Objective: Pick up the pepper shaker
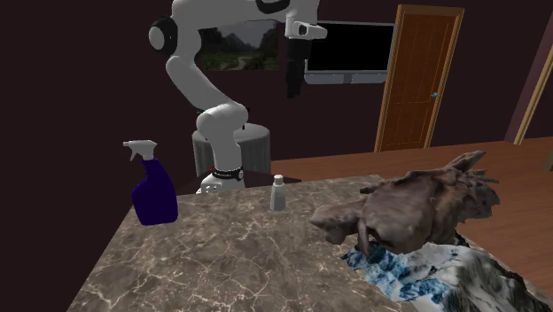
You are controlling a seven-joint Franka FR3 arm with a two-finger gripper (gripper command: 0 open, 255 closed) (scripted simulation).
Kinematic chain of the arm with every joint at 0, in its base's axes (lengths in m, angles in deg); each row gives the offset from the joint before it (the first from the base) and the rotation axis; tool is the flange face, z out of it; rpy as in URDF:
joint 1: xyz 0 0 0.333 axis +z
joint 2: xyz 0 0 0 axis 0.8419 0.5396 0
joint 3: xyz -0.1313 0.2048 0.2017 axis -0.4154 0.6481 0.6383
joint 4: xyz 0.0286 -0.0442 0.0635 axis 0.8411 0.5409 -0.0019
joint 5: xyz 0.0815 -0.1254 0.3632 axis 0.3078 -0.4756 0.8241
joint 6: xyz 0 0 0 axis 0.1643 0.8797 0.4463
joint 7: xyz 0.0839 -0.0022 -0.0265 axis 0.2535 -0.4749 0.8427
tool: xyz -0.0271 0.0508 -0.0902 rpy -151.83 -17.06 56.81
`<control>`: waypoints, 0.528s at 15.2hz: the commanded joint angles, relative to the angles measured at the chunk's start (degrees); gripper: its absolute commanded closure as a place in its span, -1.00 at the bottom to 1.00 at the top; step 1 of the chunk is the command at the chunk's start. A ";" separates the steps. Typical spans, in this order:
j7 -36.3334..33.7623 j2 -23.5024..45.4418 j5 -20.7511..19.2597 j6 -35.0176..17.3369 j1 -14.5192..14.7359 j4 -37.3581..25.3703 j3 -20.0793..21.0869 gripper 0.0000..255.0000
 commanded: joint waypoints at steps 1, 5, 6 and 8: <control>0.00 0.00 0.00 0.00 0.00 0.00 0.00 -1.00; 4.64 -0.05 -2.44 -4.75 -0.97 5.71 -4.25 -1.00; 5.79 0.15 -3.09 -6.00 -1.26 6.98 -5.34 -1.00; 8.09 0.81 -4.42 -8.57 -1.85 9.33 -7.57 -1.00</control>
